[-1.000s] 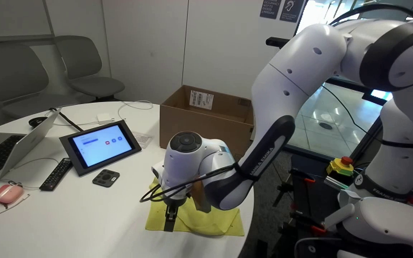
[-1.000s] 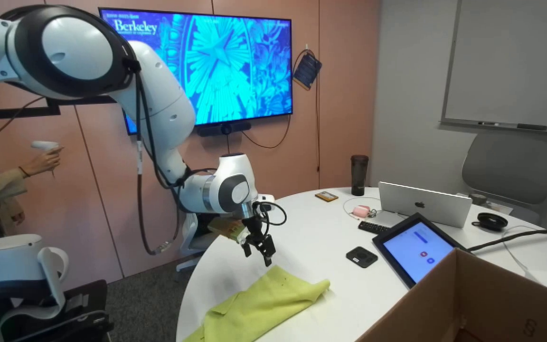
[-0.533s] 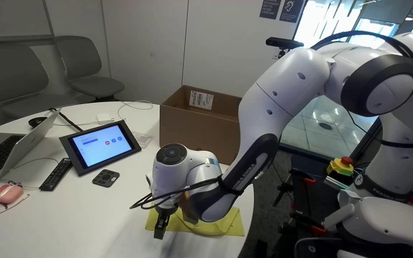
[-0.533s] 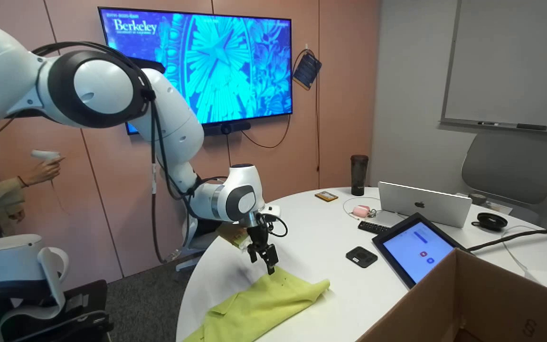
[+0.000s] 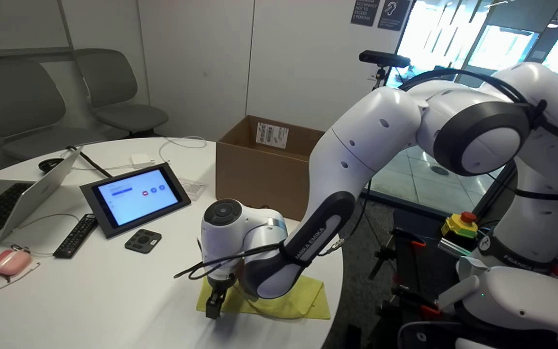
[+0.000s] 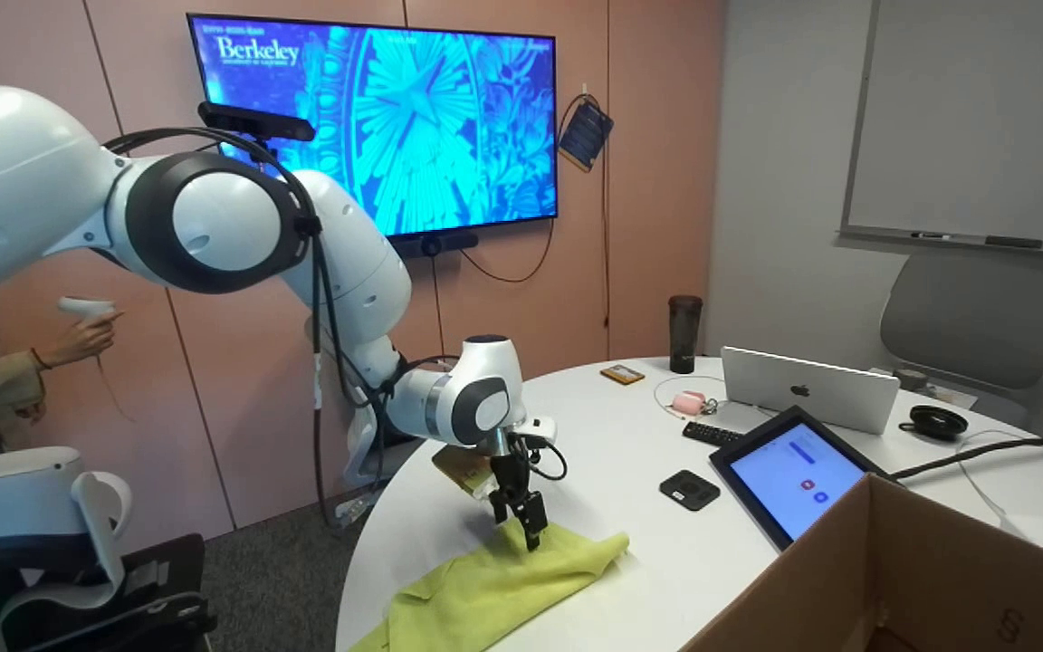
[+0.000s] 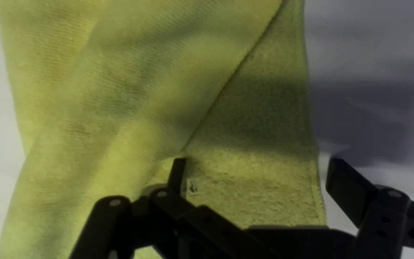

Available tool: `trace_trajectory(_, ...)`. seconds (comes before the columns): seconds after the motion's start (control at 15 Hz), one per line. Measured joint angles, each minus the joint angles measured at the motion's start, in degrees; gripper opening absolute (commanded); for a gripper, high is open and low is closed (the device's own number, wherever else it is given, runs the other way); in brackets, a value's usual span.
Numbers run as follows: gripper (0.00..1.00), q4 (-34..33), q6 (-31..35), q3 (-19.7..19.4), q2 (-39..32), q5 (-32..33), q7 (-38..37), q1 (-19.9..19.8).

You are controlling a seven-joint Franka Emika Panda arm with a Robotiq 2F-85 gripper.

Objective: Pick up the marker, put it on the towel , fold the towel together with the marker and put it in the box

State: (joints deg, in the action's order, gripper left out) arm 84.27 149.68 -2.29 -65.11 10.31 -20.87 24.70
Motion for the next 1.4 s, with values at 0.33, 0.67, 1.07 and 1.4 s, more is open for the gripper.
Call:
trace_trajectory(0.33, 0.73, -3.76, -2.76, 0.47, -1.73, -1.03, 0.1, -1.65)
trace_trajectory(0.67, 0.42, -6.79, -6.1, 1.16, -3.0, -2.28, 0.43, -2.52)
trace_trajectory(1.07, 0.08, -8.04, -8.14, 1.01, -3.03, -2.28, 0.6, -3.64)
trace_trajectory(1.4, 0.1, -7.68, -8.06, 0.15, -2.73, -2.28, 0.49, -4.18)
